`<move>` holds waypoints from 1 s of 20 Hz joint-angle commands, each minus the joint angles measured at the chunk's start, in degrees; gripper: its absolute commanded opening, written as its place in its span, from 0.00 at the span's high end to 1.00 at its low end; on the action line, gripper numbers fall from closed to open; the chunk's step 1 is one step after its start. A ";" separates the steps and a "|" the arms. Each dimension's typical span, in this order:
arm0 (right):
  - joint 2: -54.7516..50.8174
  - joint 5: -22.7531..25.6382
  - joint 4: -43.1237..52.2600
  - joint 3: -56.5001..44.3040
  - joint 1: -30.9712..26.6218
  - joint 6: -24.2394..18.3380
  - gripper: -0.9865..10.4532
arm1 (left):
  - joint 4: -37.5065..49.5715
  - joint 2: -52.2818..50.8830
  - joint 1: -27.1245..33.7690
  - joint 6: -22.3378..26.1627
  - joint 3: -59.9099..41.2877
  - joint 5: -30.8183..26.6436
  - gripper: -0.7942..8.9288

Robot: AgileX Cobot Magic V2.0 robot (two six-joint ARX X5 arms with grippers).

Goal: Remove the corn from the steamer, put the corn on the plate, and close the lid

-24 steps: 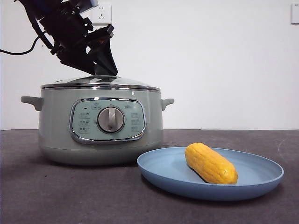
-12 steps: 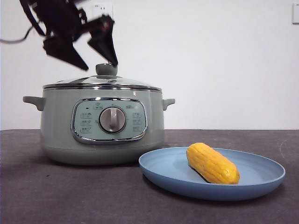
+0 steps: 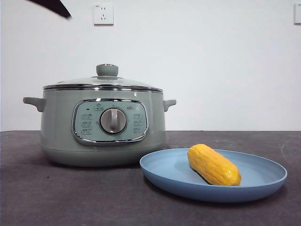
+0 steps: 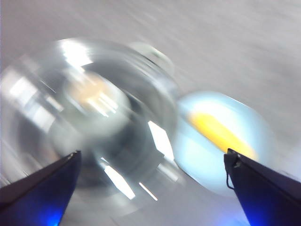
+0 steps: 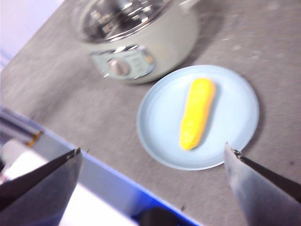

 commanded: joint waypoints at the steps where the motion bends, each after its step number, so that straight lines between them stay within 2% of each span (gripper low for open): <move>1: 0.09 -2.32 -0.33 -0.46 0.11 -3.06 0.47 | -6.82 -2.49 -0.24 -0.87 0.70 3.85 0.35; 6: 0.17 -2.25 -1.99 -0.46 0.11 -3.15 0.48 | -13.88 -7.72 -0.24 -0.87 0.70 4.04 0.71; 7: 0.17 -2.25 -2.34 -0.46 0.11 -3.15 0.51 | -14.71 -8.41 -0.22 -0.87 0.70 4.02 0.78; 9: 0.17 -2.23 -3.08 -0.46 0.11 -3.13 0.65 | -16.31 -9.73 -0.22 -0.81 0.70 3.89 0.94; 12: 0.17 -2.21 -3.72 -0.46 0.11 -3.15 0.94 | -17.49 -11.04 -0.22 -0.57 0.70 3.82 0.93; 20: 0.17 -1.81 -3.93 -0.46 0.11 -3.10 0.91 | -17.92 -11.47 -0.22 -0.61 0.70 3.80 0.92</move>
